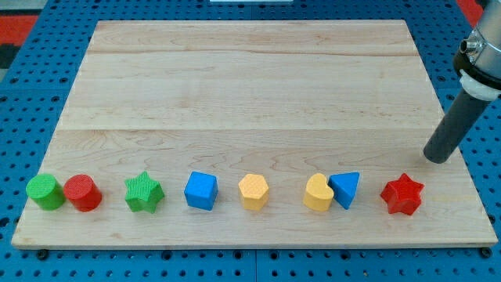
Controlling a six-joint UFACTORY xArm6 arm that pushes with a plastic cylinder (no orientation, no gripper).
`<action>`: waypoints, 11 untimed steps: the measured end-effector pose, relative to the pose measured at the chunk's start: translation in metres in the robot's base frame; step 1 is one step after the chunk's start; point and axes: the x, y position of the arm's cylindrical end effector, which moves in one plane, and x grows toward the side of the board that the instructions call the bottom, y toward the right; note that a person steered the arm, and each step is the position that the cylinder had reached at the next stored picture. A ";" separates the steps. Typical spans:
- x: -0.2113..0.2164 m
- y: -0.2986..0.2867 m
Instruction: Move your arm down and to the left
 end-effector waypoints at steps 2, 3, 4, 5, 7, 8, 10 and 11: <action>0.096 0.018; 0.122 -0.061; 0.122 -0.130; 0.122 -0.208; 0.093 -0.263; 0.109 -0.282; 0.116 -0.435; 0.092 -0.498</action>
